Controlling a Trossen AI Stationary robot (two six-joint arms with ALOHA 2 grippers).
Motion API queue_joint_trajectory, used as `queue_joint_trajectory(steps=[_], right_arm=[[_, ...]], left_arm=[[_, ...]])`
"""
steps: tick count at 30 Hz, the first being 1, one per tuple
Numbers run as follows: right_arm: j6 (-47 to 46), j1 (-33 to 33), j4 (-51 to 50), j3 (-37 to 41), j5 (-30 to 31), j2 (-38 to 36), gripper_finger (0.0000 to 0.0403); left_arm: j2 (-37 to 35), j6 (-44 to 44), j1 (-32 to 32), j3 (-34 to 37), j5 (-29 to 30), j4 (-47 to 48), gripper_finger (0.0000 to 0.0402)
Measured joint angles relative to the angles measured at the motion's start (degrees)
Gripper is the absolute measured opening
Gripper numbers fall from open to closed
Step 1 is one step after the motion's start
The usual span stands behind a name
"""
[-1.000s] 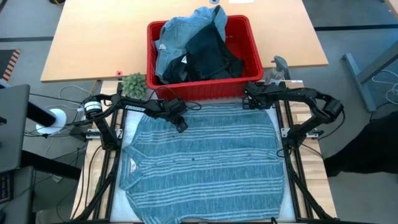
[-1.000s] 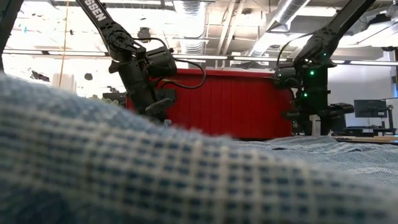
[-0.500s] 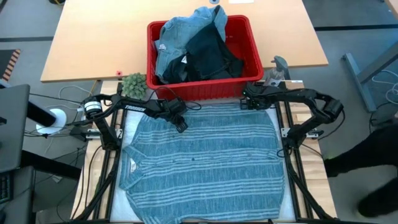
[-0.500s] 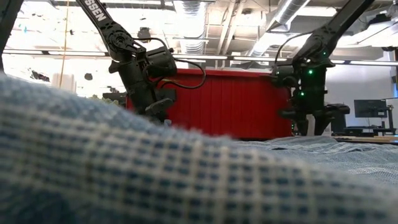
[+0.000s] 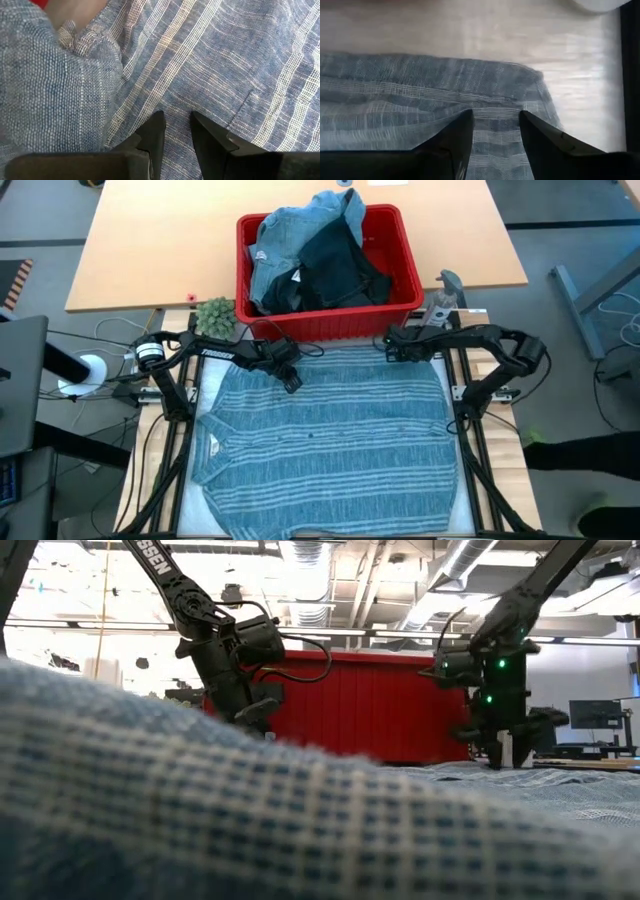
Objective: Fold Laundry from Bin
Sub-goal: Fold the blue polo shirt
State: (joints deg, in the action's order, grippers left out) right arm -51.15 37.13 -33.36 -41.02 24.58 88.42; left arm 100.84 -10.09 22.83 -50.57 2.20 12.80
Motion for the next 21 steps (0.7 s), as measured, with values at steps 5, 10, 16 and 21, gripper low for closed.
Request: queue_joint_trajectory(steps=[5,10,16,21], right_arm=[[-0.40,1.61,2.97,0.79,-0.85,1.46,0.0211],[0.04,1.14,0.21,1.06,-1.33,-2.18,0.0211],[-2.12,-0.43,-3.89,1.12,3.97,-10.22,0.0208],[-0.30,2.26,-0.17,1.11,5.26,-8.31,0.0207]], left_arm=[[0.00,0.01,0.00,0.00,-0.03,0.00,0.0089],[0.00,0.64,0.00,0.00,-0.28,0.00,0.0089],[-0.02,1.10,0.00,-0.02,-0.26,-0.11,0.0089],[0.00,1.13,0.00,0.00,-0.26,-0.69,0.0089]])
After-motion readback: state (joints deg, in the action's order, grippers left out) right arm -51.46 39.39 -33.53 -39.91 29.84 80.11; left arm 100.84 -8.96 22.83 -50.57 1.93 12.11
